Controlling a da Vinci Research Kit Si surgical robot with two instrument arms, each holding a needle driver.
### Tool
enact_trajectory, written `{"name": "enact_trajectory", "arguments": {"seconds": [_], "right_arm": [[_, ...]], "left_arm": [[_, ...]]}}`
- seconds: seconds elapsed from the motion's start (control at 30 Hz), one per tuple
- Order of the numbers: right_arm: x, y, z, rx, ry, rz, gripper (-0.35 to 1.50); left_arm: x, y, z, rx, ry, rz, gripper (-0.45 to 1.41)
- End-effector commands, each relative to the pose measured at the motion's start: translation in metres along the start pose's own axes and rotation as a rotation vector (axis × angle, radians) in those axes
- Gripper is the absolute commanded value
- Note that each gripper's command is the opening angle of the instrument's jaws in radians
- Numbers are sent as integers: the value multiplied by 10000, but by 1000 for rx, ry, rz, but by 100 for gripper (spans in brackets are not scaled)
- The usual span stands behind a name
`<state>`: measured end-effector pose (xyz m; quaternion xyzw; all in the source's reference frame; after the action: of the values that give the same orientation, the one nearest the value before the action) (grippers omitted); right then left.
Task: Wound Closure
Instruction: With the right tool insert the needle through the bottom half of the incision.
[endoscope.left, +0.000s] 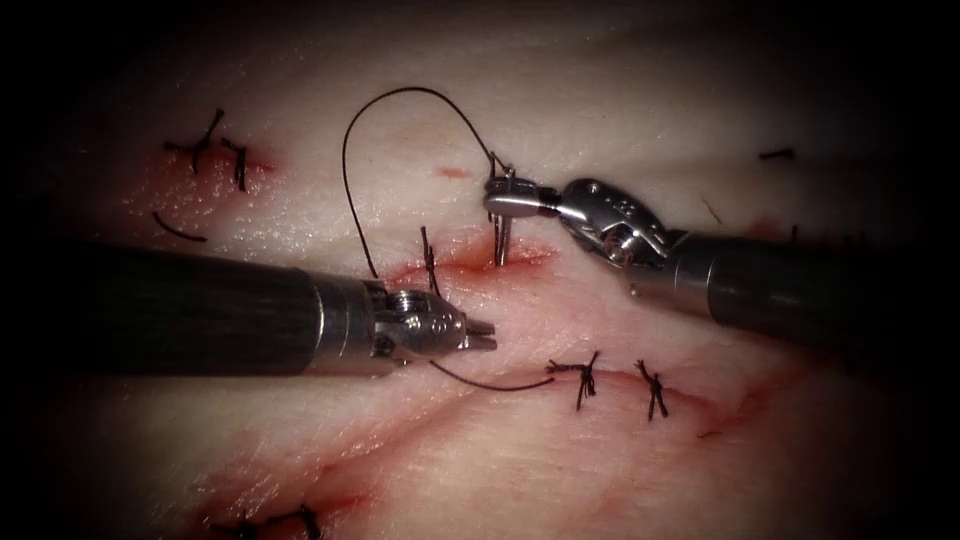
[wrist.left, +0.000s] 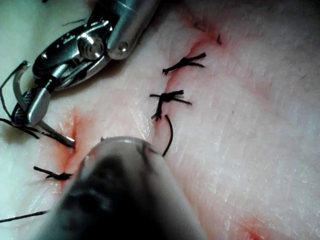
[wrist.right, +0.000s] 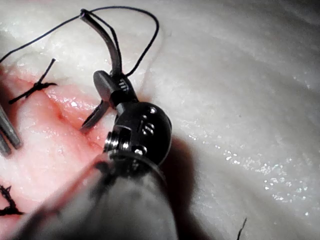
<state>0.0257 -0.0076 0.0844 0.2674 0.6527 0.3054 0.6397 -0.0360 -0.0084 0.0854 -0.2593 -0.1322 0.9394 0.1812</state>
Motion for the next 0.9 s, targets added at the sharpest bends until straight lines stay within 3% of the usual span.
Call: {"name": "enact_trajectory", "arguments": {"seconds": [0.03,0.5,0.9], "right_arm": [[4,3,11,0,2,8,-35],[8,5,14,-18,14,190,-35],[3,0,15,-13,-67,281,-35]], "left_arm": [[4,-2,8,-1,2,2,16],[-2,-6,14,-10,3,16,16],[-8,-10,17,-12,5,19,16]]}}
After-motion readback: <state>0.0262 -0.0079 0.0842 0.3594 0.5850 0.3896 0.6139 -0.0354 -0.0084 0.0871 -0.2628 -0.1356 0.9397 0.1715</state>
